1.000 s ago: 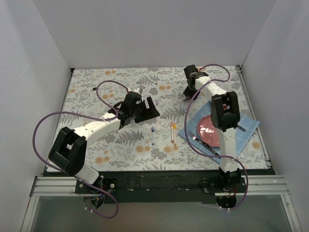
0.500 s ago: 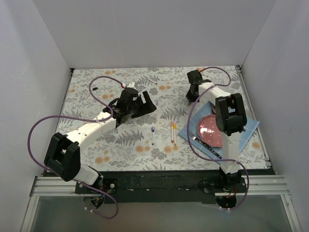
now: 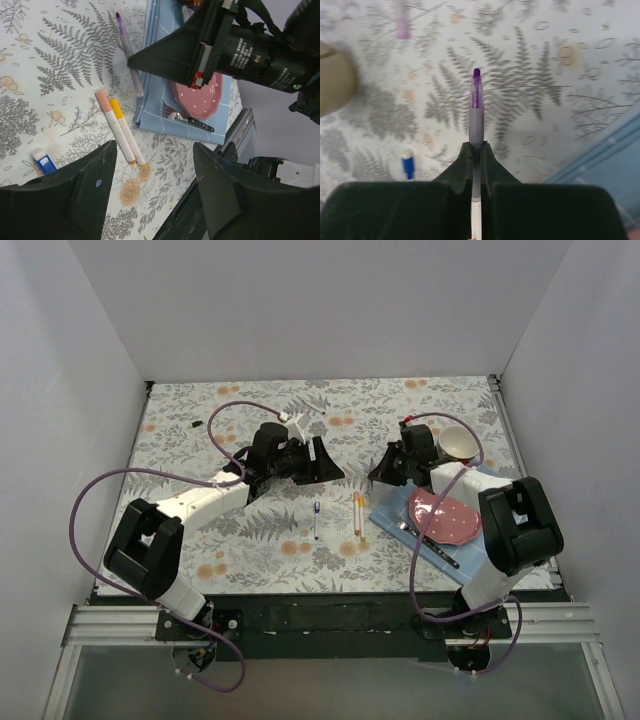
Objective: Insert the pens into the pen caps
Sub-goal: Grab a barrel on the table with the right arm, then pass the pen from the right arm to the left
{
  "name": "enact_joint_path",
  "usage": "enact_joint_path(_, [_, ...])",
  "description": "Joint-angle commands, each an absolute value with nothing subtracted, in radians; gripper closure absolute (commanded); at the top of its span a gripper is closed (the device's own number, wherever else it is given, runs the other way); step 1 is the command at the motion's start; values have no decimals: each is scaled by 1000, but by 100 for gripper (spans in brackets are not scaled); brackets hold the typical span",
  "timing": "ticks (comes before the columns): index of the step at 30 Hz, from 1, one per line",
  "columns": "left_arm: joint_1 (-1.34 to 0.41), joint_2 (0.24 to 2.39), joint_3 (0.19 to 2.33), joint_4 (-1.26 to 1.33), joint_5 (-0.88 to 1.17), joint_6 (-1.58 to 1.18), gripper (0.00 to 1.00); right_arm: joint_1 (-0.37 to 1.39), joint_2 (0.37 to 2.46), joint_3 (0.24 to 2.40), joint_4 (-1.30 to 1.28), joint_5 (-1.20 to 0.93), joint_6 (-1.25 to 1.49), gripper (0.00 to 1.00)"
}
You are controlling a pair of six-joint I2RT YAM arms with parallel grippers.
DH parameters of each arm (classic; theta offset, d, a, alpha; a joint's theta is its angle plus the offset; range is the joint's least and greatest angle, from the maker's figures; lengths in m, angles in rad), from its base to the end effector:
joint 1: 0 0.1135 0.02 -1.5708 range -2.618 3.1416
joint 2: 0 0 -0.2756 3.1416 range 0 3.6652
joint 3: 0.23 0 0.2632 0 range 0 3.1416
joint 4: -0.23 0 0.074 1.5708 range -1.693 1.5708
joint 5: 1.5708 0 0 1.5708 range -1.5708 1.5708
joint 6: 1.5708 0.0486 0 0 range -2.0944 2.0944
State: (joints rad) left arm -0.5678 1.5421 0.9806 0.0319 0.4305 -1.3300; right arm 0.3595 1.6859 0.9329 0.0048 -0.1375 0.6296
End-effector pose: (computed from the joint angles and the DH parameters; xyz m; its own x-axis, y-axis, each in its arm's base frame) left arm 0.2951 -0.2123 0.2436 -0.8711 -0.4912 -0.0011 -0.2247 0.4004 -0.8884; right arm 0.3432 0.1361 0.1727 -0.7753 0.3317 -0.5375 0.0173 0.8618 0.5069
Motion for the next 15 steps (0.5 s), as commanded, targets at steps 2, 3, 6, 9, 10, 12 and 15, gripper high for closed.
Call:
enact_joint_path(2, [-571,1551,982,112,552,-1293,41,423,1507,851,219,-245,736,99])
enact_joint_path(3, [-569,1551,976,121,558,-1295,42,437,1467,839,228,-232,744,99])
enact_joint_path(6, [-571,1540,943,164,594,-1302,44,503,1405,830,253,-200,776,99])
enact_joint_path(9, [-571,1523,920,179,615,-1301,47,554,1353,815,276,-163,808,99])
enact_joint_path(10, [-571,1514,913,186,620,-1299,47,572,1344,815,278,-152,811,99])
enact_joint_path(12, [-571,1487,887,209,621,-1304,47,583,1322,818,279,-144,821,99])
enact_joint_path(15, [-571,1450,856,239,615,-1316,47,604,1298,822,281,-137,830,99])
